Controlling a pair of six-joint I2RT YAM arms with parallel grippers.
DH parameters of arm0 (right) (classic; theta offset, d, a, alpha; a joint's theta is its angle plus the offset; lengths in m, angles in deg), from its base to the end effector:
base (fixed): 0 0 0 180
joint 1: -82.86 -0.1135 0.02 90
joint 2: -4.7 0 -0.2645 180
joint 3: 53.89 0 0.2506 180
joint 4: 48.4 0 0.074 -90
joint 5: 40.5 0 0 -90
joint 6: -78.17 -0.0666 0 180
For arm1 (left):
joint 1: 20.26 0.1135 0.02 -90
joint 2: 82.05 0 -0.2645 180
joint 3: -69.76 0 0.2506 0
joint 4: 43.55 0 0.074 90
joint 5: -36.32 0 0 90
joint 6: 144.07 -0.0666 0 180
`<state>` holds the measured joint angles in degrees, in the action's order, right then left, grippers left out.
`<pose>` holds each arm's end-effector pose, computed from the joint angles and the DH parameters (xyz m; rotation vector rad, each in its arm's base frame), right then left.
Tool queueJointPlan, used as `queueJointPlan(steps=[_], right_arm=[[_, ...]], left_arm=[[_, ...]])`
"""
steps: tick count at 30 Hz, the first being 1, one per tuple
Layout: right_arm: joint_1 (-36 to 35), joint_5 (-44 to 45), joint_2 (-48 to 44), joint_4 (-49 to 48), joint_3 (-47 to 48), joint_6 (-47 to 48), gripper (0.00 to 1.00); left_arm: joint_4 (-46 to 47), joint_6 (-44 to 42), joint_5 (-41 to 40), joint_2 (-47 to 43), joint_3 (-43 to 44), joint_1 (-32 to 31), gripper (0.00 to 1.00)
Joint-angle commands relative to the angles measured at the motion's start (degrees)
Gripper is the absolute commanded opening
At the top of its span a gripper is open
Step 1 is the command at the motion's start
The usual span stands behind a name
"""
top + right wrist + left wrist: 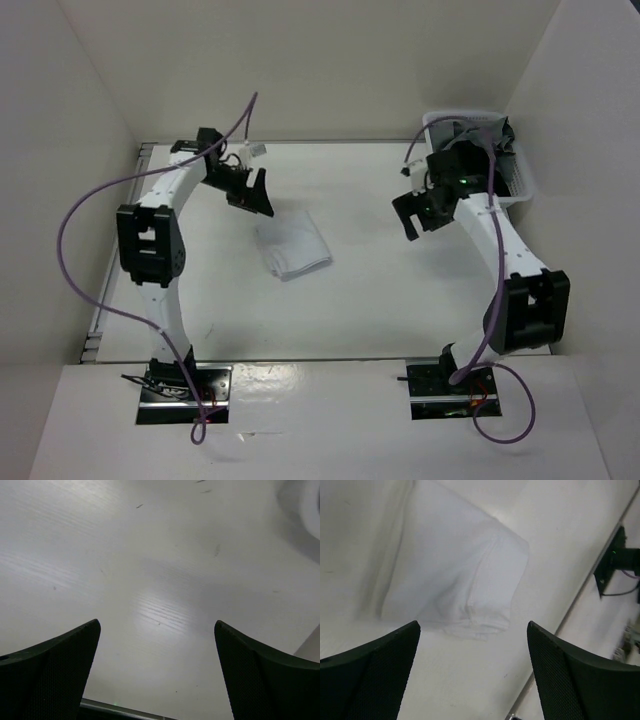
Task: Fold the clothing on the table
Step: Fold the skirt
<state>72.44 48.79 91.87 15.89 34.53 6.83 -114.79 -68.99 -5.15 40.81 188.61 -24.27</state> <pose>0.3158 0.0589 0.2578 -0.6745 2.5847 -0.0295 0.4390 -0.0808 0.2039 0.5750 2.5298 -1.1303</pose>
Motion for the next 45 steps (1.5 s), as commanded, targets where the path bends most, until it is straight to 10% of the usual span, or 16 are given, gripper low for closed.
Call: queueJointPlan(steps=[1, 21, 45], right_arm=[[7.2, -2.9, -6.7, -1.1, -0.5, -1.3, 0.99], [34.3, -15.2, -29.9, -21.2, -19.6, -10.4, 0.99], [34.3, -12.9, -43.8, -22.1, -22.6, -8.7, 0.99]], left_arm=[[2.2, 4.2, -7.5, -14.0, 2.3, 1.5, 0.94], [19.8, 12.8, -30.3, -62.6, -43.0, 31.2, 0.99], [22.8, 12.5, -32.6, -67.0, -47.2, 38.6, 0.99]])
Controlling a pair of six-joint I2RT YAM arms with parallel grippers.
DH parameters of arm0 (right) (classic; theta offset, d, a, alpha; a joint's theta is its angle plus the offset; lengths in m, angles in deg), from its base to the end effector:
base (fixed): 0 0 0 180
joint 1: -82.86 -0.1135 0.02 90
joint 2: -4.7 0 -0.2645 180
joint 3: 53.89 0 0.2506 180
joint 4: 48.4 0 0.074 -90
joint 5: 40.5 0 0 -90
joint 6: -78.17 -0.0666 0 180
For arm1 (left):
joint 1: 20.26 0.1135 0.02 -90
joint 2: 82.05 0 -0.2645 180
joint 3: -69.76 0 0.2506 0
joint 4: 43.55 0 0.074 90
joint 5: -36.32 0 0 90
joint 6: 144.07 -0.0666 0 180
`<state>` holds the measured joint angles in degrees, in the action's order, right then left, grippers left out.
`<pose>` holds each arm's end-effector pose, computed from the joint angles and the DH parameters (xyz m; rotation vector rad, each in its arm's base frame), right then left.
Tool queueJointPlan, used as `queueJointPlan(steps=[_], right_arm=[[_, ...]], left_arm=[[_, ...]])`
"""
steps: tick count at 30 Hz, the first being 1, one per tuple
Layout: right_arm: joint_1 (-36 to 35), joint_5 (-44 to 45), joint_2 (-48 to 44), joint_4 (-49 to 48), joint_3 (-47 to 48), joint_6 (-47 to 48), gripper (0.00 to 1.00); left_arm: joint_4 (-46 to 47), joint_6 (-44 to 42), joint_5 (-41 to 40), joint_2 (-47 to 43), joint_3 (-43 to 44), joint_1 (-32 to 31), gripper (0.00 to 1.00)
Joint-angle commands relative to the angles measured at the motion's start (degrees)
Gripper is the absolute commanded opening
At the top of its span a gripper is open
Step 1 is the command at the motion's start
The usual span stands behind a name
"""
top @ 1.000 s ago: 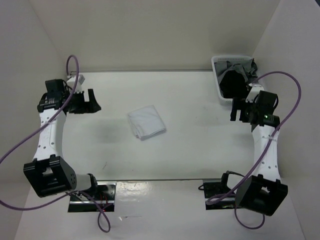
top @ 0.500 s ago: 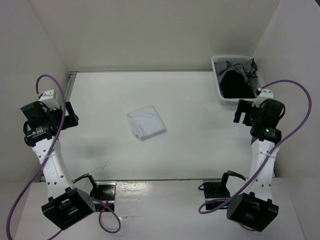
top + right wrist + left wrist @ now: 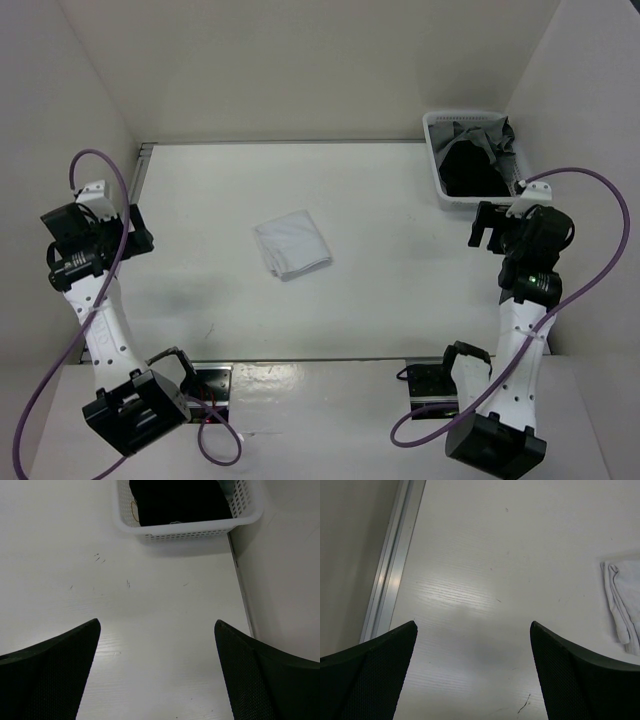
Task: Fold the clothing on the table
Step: Fold the skirt
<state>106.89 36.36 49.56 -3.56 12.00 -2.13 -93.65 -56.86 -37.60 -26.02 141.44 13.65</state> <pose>0.1829 -0.0650 0.3339 0.0991 1.9756 -0.1556 0.1989 0.1115 0.3224 -0.4207 2.1046 0.0679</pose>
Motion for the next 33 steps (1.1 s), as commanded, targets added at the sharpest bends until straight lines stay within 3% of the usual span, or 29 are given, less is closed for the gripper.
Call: queueJointPlan(steps=[1, 33], right_arm=[[-0.1, -1.0, -1.4, -2.7, -0.1, 0.2, 0.99], [-2.4, -1.0, -0.3, -2.7, -0.1, 0.8, 0.99]], left_arm=[[1.7, 0.3, -0.2, -0.8, 0.0, 1.2, 0.99], [1.7, 0.3, 0.4, -1.5, -0.5, 4.1, 0.99]])
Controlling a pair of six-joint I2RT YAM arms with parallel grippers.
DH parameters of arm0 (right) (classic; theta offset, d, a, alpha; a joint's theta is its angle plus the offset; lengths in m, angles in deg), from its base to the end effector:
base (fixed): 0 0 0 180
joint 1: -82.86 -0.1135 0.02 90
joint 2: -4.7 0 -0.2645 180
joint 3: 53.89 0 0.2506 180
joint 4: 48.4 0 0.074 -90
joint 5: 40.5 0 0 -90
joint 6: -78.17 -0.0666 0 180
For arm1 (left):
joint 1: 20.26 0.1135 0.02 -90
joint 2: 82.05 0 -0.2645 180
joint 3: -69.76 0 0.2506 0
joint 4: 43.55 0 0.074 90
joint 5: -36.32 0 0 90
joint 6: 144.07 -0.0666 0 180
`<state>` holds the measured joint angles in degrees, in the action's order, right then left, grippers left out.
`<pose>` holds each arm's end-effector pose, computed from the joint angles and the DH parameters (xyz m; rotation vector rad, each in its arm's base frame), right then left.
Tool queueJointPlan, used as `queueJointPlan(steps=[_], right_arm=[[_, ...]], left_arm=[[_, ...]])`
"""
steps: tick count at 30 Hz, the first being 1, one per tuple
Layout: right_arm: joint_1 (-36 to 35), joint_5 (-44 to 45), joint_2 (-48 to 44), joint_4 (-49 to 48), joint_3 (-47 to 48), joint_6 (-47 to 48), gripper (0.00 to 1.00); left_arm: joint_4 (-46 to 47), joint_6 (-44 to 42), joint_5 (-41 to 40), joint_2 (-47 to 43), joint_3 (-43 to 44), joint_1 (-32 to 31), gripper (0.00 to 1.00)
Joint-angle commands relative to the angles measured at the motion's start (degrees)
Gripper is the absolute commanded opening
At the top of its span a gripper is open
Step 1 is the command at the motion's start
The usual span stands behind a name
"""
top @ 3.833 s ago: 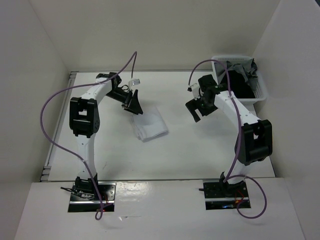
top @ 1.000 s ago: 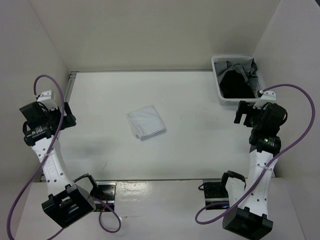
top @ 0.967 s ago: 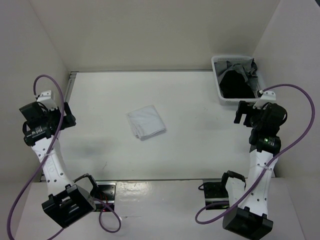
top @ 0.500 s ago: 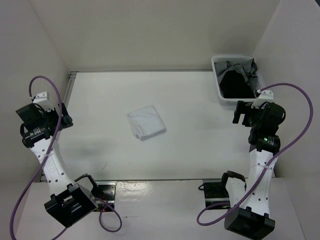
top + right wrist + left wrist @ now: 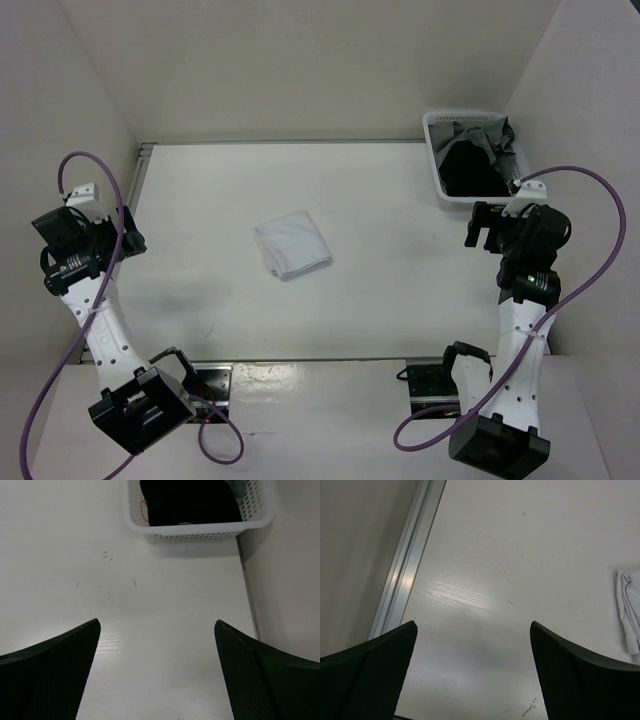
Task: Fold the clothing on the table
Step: Fold the skirt
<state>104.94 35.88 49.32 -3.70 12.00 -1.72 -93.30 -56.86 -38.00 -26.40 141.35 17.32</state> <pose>0.1843 -0.0578 0.3350 0.0516 1.9692 -0.1321 0.1905 0.1239 0.3238 -0.4880 2.0820 0.1172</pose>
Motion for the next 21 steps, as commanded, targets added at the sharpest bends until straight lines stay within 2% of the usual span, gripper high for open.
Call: queueJointPlan(steps=[1, 21], right_arm=[[-0.5, -0.5, -0.1, -2.6, -0.1, 0.4, 0.99], [-0.5, -1.3, -0.1, -2.6, -0.1, 0.9, 0.99]], left_arm=[[1.4, 0.3, 0.8, -1.1, -0.4, 0.4, 0.99], [1.4, 0.3, 0.8, -1.1, -0.4, 0.4, 0.99]])
